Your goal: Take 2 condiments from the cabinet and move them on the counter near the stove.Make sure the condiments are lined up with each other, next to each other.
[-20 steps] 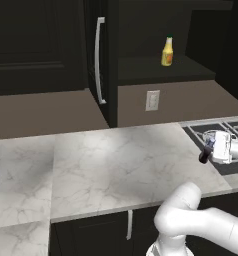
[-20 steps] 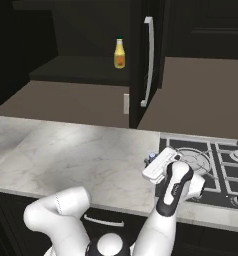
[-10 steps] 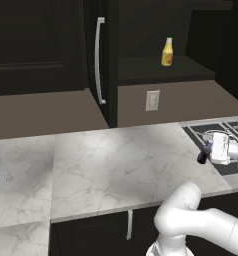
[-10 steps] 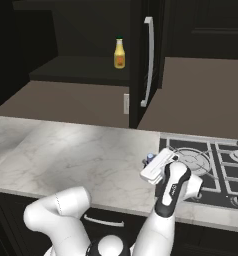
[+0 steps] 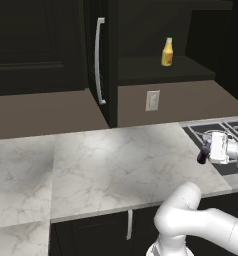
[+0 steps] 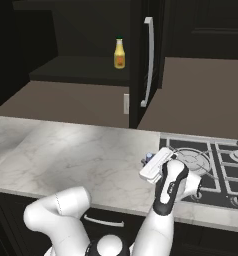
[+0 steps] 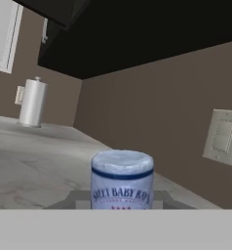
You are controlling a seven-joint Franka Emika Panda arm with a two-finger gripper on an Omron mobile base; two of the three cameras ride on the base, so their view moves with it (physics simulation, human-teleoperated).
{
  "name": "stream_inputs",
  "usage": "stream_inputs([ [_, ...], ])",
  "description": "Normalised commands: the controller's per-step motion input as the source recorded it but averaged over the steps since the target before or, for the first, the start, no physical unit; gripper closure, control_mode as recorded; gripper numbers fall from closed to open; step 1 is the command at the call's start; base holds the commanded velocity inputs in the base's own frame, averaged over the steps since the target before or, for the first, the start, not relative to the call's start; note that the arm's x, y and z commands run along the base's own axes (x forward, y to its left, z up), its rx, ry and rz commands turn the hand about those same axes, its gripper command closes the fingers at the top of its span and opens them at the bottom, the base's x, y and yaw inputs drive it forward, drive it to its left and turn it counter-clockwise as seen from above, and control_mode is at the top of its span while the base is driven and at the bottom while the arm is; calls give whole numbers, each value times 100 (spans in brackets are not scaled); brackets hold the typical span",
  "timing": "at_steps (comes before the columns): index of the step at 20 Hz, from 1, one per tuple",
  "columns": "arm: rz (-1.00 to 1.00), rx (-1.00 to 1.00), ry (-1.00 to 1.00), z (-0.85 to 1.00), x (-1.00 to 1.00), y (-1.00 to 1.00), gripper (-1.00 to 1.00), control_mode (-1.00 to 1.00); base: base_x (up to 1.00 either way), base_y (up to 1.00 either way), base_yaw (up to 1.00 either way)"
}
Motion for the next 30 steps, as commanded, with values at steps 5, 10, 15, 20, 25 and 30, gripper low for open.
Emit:
stream_inputs([
  [5, 0, 0, 0, -30, 0, 14, -100, -100, 0, 0, 0],
  [10, 0, 0, 0, -9, 0, 0, -100, -100, 0, 0, 0],
  [15, 0, 0, 0, 0, 0, -1, -100, -100, 0, 0, 0],
  [20, 0, 0, -1, 0, 0, -3, -100, -100, 0, 0, 0],
  [25, 0, 2, -3, 4, 1, -17, -100, -100, 0, 0, 0],
  [30, 0, 2, -6, 6, 0, -24, -100, -100, 0, 0, 0],
])
